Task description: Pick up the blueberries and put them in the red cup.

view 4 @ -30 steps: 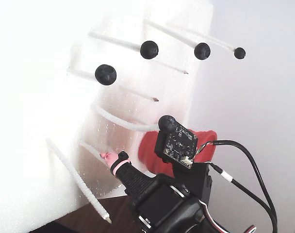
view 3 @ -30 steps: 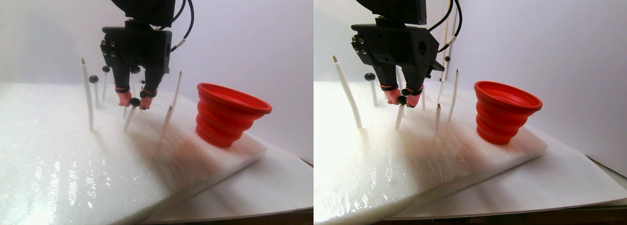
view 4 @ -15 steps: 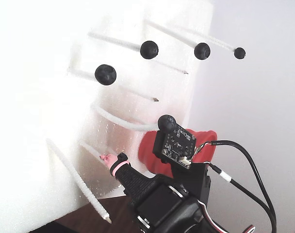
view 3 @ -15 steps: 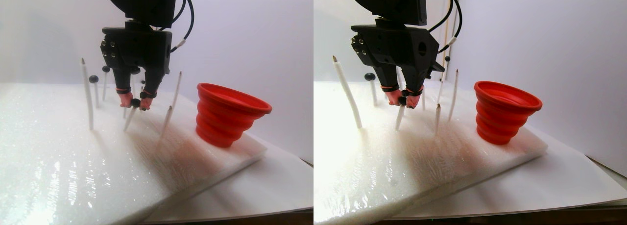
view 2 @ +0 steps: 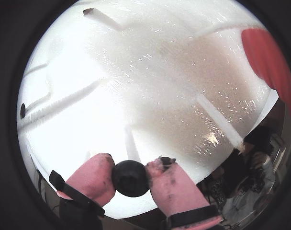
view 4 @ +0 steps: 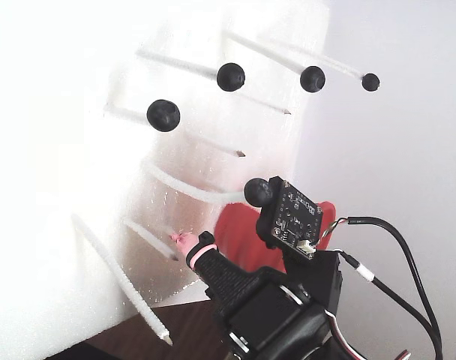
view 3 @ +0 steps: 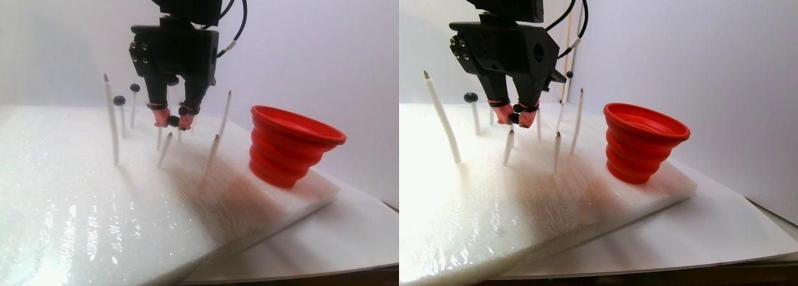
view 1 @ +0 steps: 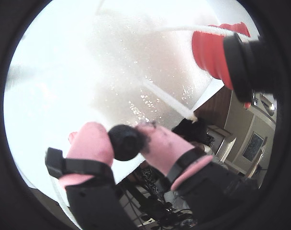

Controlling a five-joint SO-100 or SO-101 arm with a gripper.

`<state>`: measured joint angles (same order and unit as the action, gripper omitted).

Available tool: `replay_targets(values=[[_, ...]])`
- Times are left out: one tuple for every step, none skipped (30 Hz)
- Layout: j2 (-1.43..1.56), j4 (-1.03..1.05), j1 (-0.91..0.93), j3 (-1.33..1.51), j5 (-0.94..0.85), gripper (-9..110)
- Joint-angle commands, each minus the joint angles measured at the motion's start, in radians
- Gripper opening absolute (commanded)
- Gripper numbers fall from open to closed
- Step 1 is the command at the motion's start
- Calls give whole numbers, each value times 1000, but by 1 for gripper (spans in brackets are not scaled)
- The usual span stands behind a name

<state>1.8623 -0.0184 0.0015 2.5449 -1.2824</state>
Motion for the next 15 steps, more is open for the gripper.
replay_targets(values=[[104, 23, 29, -6, 5, 10], [115, 31, 32, -6, 5, 10], [126, 43, 37, -8, 5, 10], [135, 52, 38, -8, 3, 10], [141, 54, 43, -8, 2, 10], [147, 58, 46, -8, -2, 10], [153, 66, 51, -6, -6, 10], [158, 69, 55, -2, -11, 10], [164, 69, 60, 3, -15, 10], [169, 72, 64, 5, -20, 10], [176, 77, 69, 8, -25, 10], [181, 84, 74, 8, -26, 10], [187, 97, 78, 5, -28, 10], [192, 104, 83, 3, -29, 10], [198, 107, 87, 3, -32, 10]])
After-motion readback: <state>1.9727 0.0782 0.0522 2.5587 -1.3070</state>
